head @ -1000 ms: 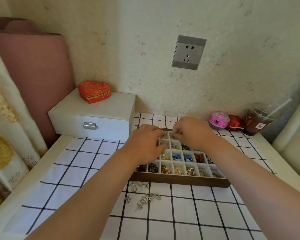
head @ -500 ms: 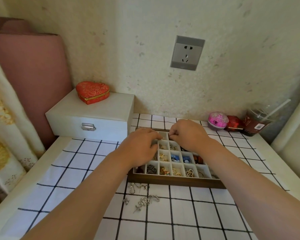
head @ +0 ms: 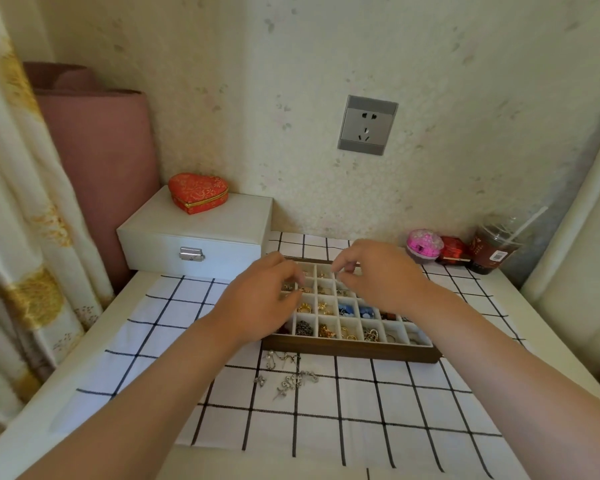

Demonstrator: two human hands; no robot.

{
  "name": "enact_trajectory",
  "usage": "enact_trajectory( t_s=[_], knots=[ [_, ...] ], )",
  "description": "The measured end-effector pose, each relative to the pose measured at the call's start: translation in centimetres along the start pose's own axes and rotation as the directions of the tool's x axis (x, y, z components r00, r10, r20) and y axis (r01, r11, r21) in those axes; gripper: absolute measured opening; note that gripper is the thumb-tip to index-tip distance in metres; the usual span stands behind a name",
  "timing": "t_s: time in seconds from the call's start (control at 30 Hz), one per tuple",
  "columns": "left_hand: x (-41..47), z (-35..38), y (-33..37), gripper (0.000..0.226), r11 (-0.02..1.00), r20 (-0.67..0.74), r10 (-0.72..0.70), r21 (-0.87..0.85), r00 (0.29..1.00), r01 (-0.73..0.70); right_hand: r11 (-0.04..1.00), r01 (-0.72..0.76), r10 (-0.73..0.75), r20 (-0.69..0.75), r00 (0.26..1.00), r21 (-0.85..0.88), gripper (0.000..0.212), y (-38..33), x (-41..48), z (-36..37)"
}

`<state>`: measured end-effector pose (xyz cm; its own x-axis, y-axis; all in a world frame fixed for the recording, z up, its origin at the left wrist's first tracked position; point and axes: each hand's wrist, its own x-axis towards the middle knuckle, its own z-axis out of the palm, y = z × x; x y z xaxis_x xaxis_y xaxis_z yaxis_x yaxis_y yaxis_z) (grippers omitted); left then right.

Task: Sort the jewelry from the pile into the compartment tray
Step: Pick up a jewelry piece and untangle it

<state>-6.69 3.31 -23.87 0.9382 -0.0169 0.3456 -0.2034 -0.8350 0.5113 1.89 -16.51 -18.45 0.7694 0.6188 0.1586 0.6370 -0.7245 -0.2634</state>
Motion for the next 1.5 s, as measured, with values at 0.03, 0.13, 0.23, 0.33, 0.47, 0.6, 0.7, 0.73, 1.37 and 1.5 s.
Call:
enact_trajectory(
  t_s=[0.03, 0.13, 0.23, 0.33, 0.47, 0.6, 0.7, 0.73, 1.37, 1.5],
  knots=[
    [-0.7, -0.4, 0.2, 0.009, 1.0, -0.001, 0.005, 0.005, 1.0, -0.005, 0.999, 0.02, -0.021, 0.017, 1.0, 0.03, 0.013, -1.0, -0.8, 0.1],
    [-3.0, -1.4, 0.9, 0.008, 1.0, 0.088, 0.005, -0.012, 0.996, -0.004, 0.992, 0.059, -0.068, 0.081, 0.994, 0.113, 0.01, -3.4, -3.1, 1.0],
    [-5.1, -2.4, 1.4, 0.003, 0.997, 0.218, -0.051, 0.067, 0.975, 0.037, 0.986, 0.084, -0.105, 0.147, 0.984, 0.144, 0.01, -5.1, -4.6, 2.3],
    [-6.8, -3.3, 1.4, 0.004, 0.985, 0.269, -0.092, 0.165, 0.959, 0.048, 0.982, 0.104, -0.132, 0.177, 0.975, 0.16, 0.011, -6.4, -5.7, 3.4],
    [-8.6, -3.8, 0.7, 0.015, 0.981, 0.314, -0.123, 0.185, 0.942, 0.067, 0.983, 0.122, -0.149, 0.218, 0.964, 0.134, 0.015, -7.8, -6.3, 4.6],
    [-9.0, -3.4, 0.3, 0.01, 0.983, 0.311, -0.14, 0.16, 0.94, 0.093, 0.982, 0.145, -0.17, 0.227, 0.959, 0.121, 0.016, -8.7, -6.5, 5.5],
    [-9.1, -3.5, 0.1, 0.004, 0.985, 0.309, -0.151, 0.123, 0.939, 0.118, 0.984, 0.144, -0.166, 0.236, 0.958, 0.108, 0.017, -9.1, -6.6, 5.8],
    [-9.1, -3.5, 0.0, 0.002, 0.986, 0.305, -0.158, 0.107, 0.939, 0.131, 0.983, 0.145, -0.167, 0.235, 0.957, 0.109, 0.017, -9.2, -6.6, 6.0],
    [-7.2, -4.4, 1.4, 0.02, 0.521, 0.304, -0.579, -0.577, 0.757, 0.63, 0.798, -0.066, 0.1, -0.024, 0.995, 0.599, 0.012, -8.5, -5.9, 6.6],
    [-6.3, -3.9, 1.9, 0.019, 0.522, 0.294, -0.567, -0.594, 0.77, 0.612, 0.786, -0.037, 0.104, -0.073, 0.992, 0.617, 0.013, -7.8, -5.7, 6.1]
  ],
)
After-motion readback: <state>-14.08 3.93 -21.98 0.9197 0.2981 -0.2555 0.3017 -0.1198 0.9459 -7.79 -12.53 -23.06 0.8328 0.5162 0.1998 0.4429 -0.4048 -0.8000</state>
